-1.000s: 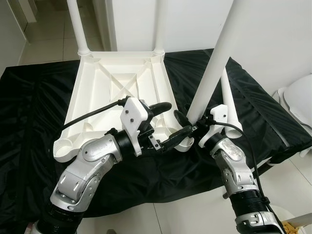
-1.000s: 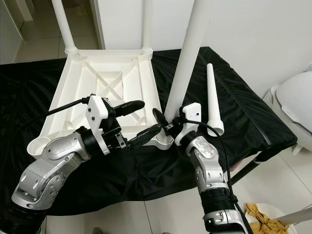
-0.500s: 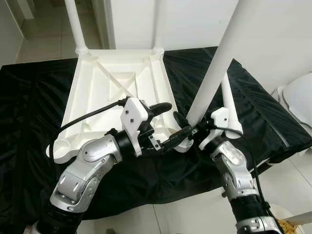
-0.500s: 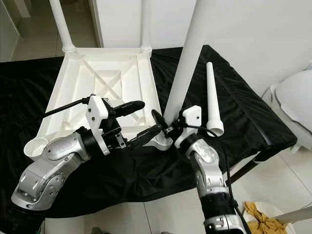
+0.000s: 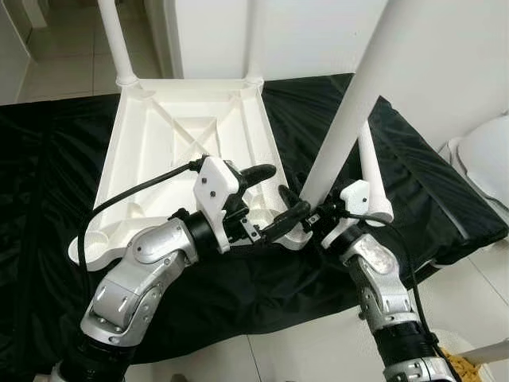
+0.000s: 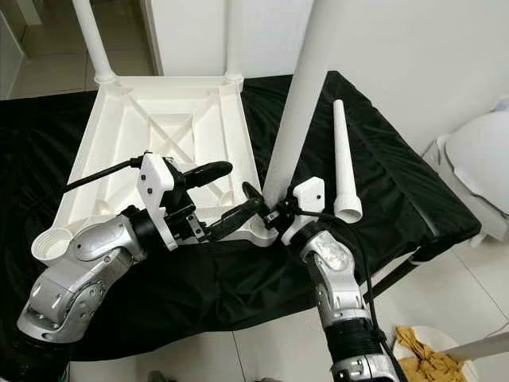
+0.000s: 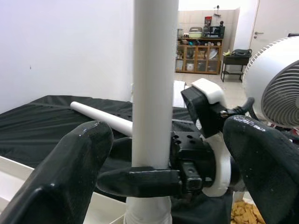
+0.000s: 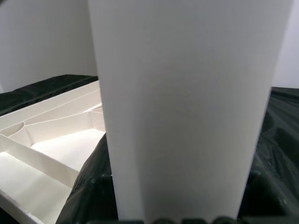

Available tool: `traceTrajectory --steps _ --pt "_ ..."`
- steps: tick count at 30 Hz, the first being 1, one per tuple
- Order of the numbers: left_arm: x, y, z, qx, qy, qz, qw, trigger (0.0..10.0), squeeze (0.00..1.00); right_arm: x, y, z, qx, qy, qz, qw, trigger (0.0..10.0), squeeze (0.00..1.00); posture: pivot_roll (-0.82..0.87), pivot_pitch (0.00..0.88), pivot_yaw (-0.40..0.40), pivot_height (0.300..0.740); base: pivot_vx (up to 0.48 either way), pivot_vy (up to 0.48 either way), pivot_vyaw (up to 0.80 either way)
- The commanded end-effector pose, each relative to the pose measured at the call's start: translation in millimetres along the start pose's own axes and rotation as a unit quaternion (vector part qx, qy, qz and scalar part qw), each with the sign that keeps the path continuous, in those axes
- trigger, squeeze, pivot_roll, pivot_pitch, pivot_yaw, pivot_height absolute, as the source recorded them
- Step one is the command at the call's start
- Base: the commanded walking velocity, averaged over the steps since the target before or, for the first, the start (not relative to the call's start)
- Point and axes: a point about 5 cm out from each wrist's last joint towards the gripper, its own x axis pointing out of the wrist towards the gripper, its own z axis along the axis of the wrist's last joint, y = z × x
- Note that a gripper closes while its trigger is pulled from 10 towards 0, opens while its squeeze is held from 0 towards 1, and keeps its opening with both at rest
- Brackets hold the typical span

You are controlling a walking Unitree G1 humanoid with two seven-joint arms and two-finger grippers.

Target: Building children table

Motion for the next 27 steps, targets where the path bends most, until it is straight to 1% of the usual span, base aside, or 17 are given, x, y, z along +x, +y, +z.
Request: traceTrajectory --steps 1,3,4,9,13,15,17,20,21,22,23,25,26,27 --pt "0.2 -3.5 3.7 0.001 -0.004 -0.013 1.000 10.0 0.00 -20.1 -1.3 -47.2 0.048 0.134 -0.028 0.989 10.0 0.00 -0.04 0.102 -0.003 0.740 0.000 0.000 0.00" --pt "0.1 -3.8 3.6 0.001 -0.003 -0.013 1.000 10.0 0.00 -14.1 -4.5 -47.5 0.053 0.155 -0.024 0.986 10.0 0.00 -0.03 0.099 -0.007 0.740 0.000 0.000 0.00" --pt "0.1 -4.1 3.5 0.001 -0.003 -0.013 1.000 10.0 0.00 -10.6 -5.8 -46.0 0.054 0.156 -0.020 0.986 10.0 0.00 -0.03 0.099 -0.007 0.740 0.000 0.000 0.00" --pt "0.2 -4.7 3.6 0.001 -0.004 -0.013 1.000 10.0 0.00 -3.9 -7.7 -42.2 0.056 0.152 -0.011 0.987 10.0 0.00 -0.03 0.095 -0.010 0.740 0.000 0.000 0.00" --pt "0.1 -4.7 4.2 0.003 -0.004 -0.013 1.000 10.0 0.00 3.7 -11.1 -36.9 0.043 0.149 0.003 0.988 10.0 0.00 -0.02 0.089 -0.014 0.740 0.000 0.000 0.00" --pt "0.1 -4.7 4.2 0.003 -0.004 -0.013 1.000 10.0 0.00 3.7 -11.1 -36.9 0.043 0.149 0.003 0.988 10.0 0.00 -0.02 0.089 -0.014 0.740 0.000 0.000 0.00" --pt "0.0 -4.8 4.6 0.004 -0.005 -0.013 1.000 10.0 0.00 5.0 -12.8 -36.3 0.051 0.149 0.005 0.988 10.0 0.00 -0.02 0.088 -0.016 0.740 0.000 0.000 0.00" --pt "-0.1 -5.1 4.6 0.004 -0.004 -0.012 1.000 10.0 0.00 5.2 -17.2 -37.0 0.095 0.149 -0.002 0.984 10.0 0.00 -0.02 0.085 -0.019 0.740 0.000 0.000 0.00" --pt "-0.1 -5.1 4.6 0.004 -0.004 -0.012 1.000 10.0 0.00 5.2 -17.2 -37.0 0.095 0.149 -0.002 0.984 10.0 0.00 -0.02 0.085 -0.019 0.740 0.000 0.000 0.00" --pt "-0.1 -5.2 4.7 0.004 -0.004 -0.012 1.000 10.0 0.00 5.2 -19.8 -37.3 0.111 0.149 -0.010 0.983 10.0 0.00 -0.02 0.085 -0.019 0.740 0.000 0.000 0.00" --pt "-0.2 -5.4 4.9 0.003 -0.005 -0.012 1.000 10.0 0.00 4.7 -22.4 -37.9 0.118 0.149 -0.018 0.982 10.0 0.00 -0.02 0.085 -0.019 0.740 0.000 0.000 0.00" --pt "-0.2 -5.4 4.9 0.003 -0.005 -0.012 1.000 10.0 0.00 4.7 -22.4 -37.9 0.118 0.149 -0.018 0.982 10.0 0.00 -0.02 0.085 -0.019 0.740 0.000 0.000 0.00" --pt "-0.3 -5.6 4.9 0.004 -0.005 -0.012 1.000 10.0 0.00 3.8 -24.6 -38.8 0.129 0.148 -0.029 0.980 10.0 0.00 -0.02 0.083 -0.021 0.740 0.000 0.000 0.00" --pt "-0.3 -5.6 4.9 0.004 -0.005 -0.012 1.000 10.0 0.00 3.8 -24.6 -38.8 0.129 0.148 -0.029 0.980 10.0 0.00 -0.02 0.083 -0.021 0.740 0.000 0.000 0.00"
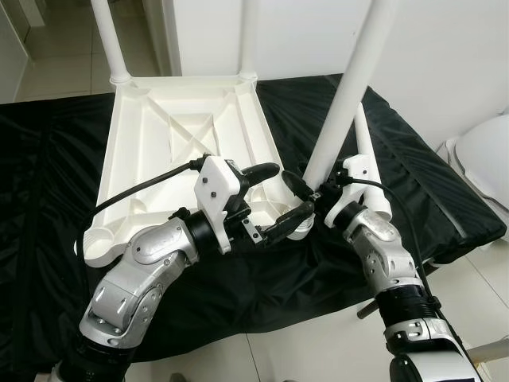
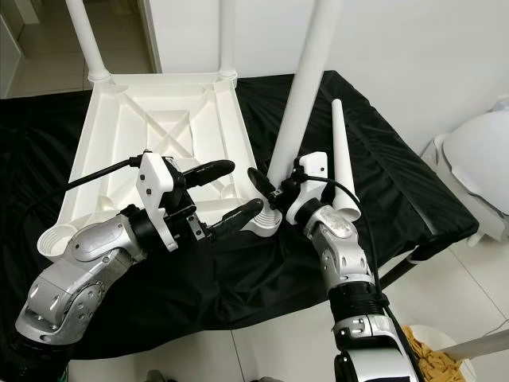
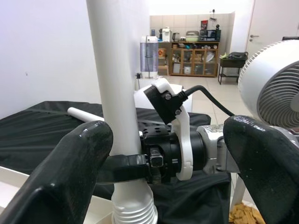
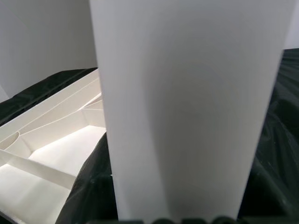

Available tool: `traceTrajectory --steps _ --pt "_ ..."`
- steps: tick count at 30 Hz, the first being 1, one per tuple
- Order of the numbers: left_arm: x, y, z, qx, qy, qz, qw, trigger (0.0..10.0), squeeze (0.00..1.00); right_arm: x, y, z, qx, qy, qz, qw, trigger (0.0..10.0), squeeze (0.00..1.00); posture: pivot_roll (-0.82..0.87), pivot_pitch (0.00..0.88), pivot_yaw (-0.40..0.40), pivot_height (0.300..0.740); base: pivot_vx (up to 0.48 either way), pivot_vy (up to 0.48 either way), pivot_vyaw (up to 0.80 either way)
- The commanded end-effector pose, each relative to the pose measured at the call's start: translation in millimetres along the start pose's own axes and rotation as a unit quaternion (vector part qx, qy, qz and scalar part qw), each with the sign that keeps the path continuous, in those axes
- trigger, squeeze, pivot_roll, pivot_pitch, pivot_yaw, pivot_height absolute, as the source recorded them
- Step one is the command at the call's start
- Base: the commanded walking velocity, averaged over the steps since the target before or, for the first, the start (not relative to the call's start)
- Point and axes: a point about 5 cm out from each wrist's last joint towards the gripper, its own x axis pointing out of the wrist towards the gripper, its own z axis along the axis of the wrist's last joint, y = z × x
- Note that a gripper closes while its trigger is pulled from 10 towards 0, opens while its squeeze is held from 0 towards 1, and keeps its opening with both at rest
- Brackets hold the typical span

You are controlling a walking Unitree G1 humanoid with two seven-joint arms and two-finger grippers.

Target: Building children table

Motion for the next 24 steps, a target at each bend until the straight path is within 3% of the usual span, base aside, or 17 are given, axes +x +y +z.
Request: traceTrajectory --steps 1,6,13,24 --pt "-1.0 -2.7 -0.2 -0.003 0.003 -0.007 1.000 10.0 0.00 -17.4 -3.8 -46.0 0.047 0.096 -0.035 0.994 10.0 0.00 -0.02 0.082 -0.021 0.740 0.000 0.000 0.00" --pt "-1.4 -2.6 0.0 -0.002 0.003 -0.005 1.000 10.0 0.00 -20.7 -2.3 -48.4 0.020 0.096 -0.032 0.995 10.0 0.00 -0.02 0.080 -0.021 0.740 0.000 0.000 0.00" --pt "-1.8 -2.4 -0.2 -0.001 0.004 -0.005 1.000 10.0 0.00 -24.2 10.0 -49.3 -0.055 0.098 0.016 0.994 10.0 0.00 -0.02 0.083 -0.019 0.740 0.000 0.000 0.00" --pt "-2.6 -2.3 0.9 0.000 0.003 -0.002 1.000 10.0 0.00 -26.1 20.0 -51.7 -0.081 0.100 0.050 0.990 10.0 0.00 -0.02 0.093 -0.018 0.740 0.000 0.000 0.00"
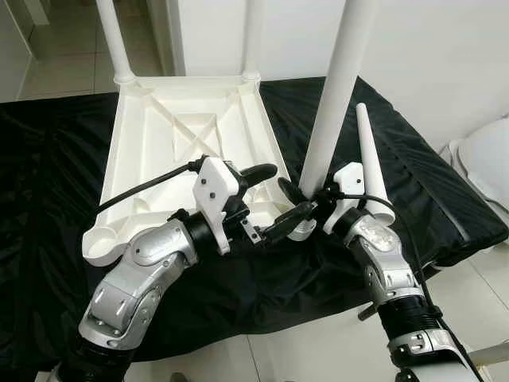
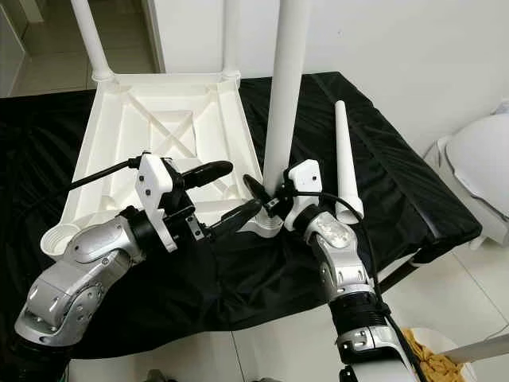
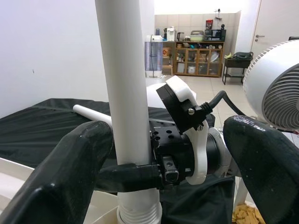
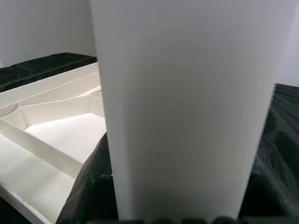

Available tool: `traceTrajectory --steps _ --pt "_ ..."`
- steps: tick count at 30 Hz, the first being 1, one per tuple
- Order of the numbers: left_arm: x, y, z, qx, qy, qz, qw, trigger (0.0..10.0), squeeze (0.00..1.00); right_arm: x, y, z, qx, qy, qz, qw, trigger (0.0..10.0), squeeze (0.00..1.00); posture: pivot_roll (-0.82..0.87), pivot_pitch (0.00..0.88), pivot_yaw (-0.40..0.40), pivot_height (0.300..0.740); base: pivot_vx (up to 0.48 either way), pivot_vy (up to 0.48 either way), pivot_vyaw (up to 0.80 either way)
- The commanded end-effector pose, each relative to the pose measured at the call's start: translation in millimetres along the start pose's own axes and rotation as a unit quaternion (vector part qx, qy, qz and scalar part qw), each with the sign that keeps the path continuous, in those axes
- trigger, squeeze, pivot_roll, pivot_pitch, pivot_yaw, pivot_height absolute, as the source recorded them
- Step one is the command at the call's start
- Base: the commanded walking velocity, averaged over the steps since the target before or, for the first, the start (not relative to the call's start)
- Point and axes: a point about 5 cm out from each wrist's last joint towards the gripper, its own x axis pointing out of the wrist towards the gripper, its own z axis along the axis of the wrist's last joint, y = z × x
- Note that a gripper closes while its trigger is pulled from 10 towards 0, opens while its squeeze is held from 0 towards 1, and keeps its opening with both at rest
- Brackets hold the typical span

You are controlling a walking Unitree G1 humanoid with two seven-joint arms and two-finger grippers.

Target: Building children table

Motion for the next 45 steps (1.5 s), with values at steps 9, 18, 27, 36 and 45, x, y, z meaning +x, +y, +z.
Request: traceTrajectory --steps 9,18,27,36,45 --pt "-2.0 -1.6 3.1 0.004 0.001 -0.002 1.000 10.0 0.00 -25.2 16.1 -45.5 0.037 0.086 0.019 0.995 10.0 0.00 -0.01 0.103 -0.018 0.740 0.000 0.000 0.00" --pt "-2.2 -0.5 3.7 0.005 0.001 0.000 1.000 10.0 0.00 -38.5 7.1 -46.5 0.073 0.050 -0.048 0.995 10.0 0.00 -0.02 0.105 -0.013 0.740 0.000 0.000 0.00" --pt "-2.0 -0.5 4.0 0.004 0.001 -0.001 1.000 10.0 0.00 -40.7 3.2 -51.7 0.095 0.059 -0.064 0.992 10.0 0.00 -0.02 0.106 -0.010 0.740 0.000 0.000 0.00" --pt "-2.2 -0.6 4.1 0.004 0.002 -0.002 1.000 10.0 0.00 -26.2 0.5 -54.5 0.087 0.115 -0.032 0.989 10.0 0.00 -0.01 0.106 -0.013 0.740 0.000 0.000 0.00" --pt "-2.7 -0.1 4.8 0.006 0.001 0.000 1.000 10.0 0.00 -19.2 -4.8 -58.7 0.099 0.157 -0.019 0.983 10.0 0.00 -0.01 0.107 -0.017 0.740 0.000 0.000 0.00"
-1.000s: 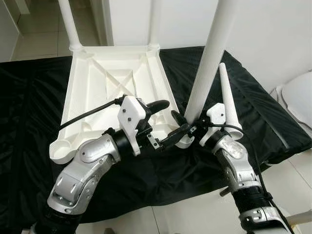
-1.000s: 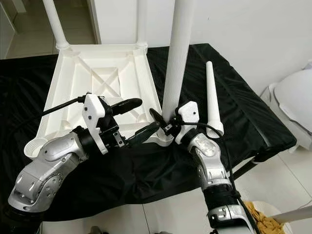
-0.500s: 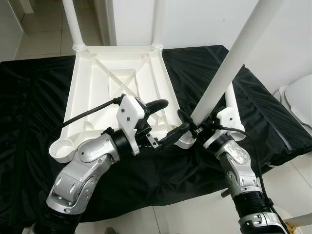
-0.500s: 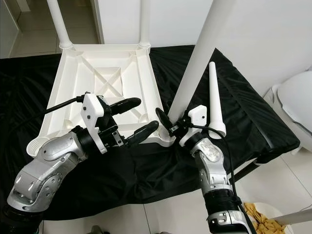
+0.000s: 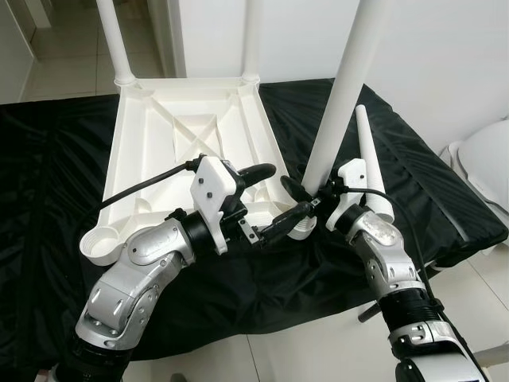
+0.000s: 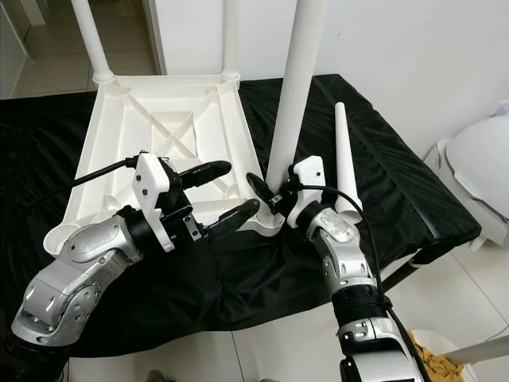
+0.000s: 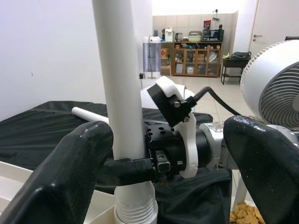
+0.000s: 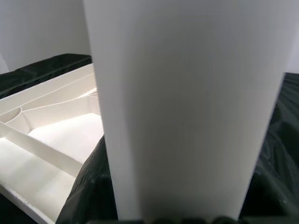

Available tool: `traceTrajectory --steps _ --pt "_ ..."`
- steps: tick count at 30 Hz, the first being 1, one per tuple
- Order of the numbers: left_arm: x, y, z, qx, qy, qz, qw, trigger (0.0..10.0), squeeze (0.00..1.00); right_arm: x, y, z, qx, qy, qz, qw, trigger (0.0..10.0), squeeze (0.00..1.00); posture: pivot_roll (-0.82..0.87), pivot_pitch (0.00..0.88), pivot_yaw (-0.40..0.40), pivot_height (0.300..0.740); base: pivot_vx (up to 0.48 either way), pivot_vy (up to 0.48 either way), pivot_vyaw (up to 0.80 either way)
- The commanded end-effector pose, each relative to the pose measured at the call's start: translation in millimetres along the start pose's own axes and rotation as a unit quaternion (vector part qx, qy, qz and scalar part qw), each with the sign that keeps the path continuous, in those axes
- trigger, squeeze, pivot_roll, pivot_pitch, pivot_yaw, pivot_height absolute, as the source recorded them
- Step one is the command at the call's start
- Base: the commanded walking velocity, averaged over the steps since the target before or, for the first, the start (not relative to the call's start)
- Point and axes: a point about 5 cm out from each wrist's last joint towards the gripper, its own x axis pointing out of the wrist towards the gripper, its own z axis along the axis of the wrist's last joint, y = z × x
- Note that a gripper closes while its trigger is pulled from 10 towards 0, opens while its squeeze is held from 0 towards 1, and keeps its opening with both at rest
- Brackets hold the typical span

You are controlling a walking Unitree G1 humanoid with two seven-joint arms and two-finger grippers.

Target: Building children table

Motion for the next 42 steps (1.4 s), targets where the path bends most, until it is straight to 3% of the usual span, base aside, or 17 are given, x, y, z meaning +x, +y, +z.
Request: traceTrajectory --steps 1,16,32,42 --pt "-0.7 -1.7 3.5 0.005 -0.001 -0.004 1.000 10.0 0.00 -21.7 3.4 -56.6 0.061 0.136 -0.016 0.989 10.0 0.00 -0.01 0.107 -0.017 0.740 0.000 0.000 0.00" --pt "-1.8 -2.4 4.3 0.003 -0.001 -0.004 1.000 10.0 0.00 -35.1 6.9 -62.7 0.091 0.104 -0.055 0.989 10.0 0.00 -0.01 0.112 -0.013 0.740 0.000 0.000 0.00" --pt "-0.3 -1.7 4.2 0.004 -0.001 -0.004 1.000 10.0 0.00 -32.8 15.2 -61.9 0.075 0.100 -0.060 0.990 10.0 0.00 -0.01 0.109 -0.017 0.740 0.000 0.000 0.00" --pt "-0.6 -1.6 4.5 0.005 -0.003 -0.001 1.000 10.0 0.00 -27.9 29.5 -58.0 0.062 0.090 -0.085 0.990 10.0 0.00 -0.01 0.109 -0.020 0.740 0.000 0.000 0.00"
